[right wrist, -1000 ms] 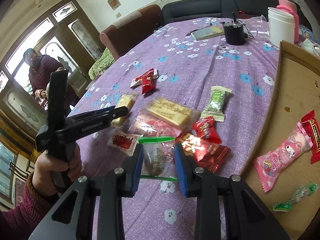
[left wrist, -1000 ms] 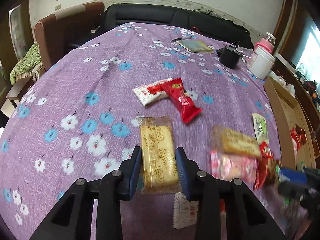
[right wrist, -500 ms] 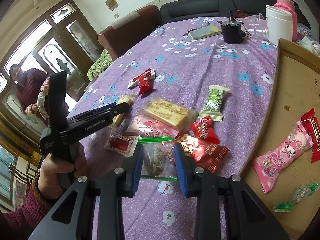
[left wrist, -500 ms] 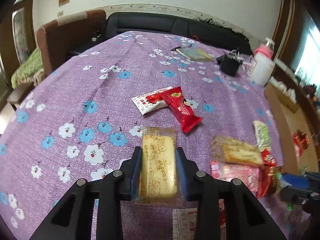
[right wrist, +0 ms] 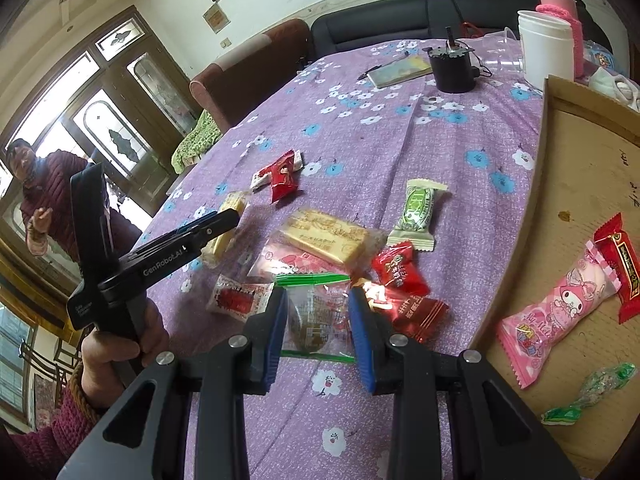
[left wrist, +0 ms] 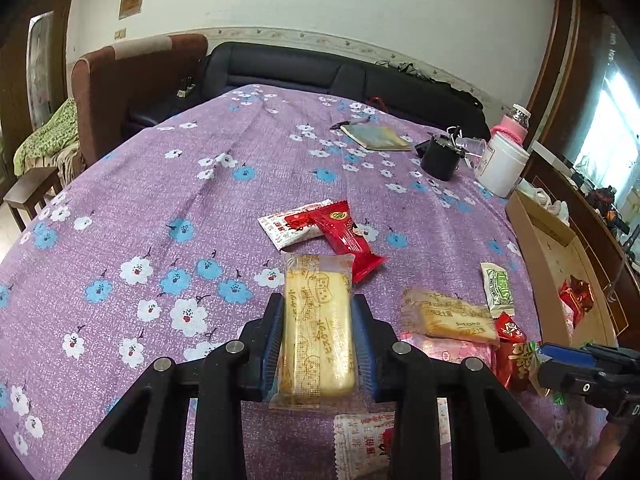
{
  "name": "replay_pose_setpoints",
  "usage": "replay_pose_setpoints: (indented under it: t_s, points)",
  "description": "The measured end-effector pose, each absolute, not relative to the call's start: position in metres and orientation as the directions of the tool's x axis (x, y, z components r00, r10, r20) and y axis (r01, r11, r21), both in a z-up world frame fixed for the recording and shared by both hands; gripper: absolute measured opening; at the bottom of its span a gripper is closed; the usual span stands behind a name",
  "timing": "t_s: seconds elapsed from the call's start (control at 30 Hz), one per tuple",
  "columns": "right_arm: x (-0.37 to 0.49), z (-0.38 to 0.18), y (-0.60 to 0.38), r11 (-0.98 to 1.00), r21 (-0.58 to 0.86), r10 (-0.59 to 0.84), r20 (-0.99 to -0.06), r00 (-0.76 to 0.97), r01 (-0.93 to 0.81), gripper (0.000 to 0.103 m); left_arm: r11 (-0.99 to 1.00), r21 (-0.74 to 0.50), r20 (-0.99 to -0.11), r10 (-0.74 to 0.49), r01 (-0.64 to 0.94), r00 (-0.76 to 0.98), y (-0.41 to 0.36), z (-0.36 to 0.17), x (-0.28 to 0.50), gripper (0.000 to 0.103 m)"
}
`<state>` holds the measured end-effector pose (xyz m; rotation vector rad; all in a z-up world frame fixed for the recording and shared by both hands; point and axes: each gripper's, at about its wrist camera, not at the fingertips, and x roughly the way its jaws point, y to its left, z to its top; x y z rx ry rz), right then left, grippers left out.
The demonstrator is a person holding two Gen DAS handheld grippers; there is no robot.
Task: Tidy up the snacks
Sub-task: 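Carry the cake bar and zip bag into the tray and open both grippers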
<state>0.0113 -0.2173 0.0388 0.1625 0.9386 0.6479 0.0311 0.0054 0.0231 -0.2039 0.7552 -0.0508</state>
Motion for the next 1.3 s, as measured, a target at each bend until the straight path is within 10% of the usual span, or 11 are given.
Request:
replay_pose_setpoints:
  t_s: [1.3]
  points:
    - [0.044, 0.067, -0.385, 0.807, 0.586, 0.471, -0.565, 0.678, -0.072, 0.03, 0.909, -0.25, -0.625, -0.414, 0.333, 0.662, -0.154, 0.086, 0.034, 0.034]
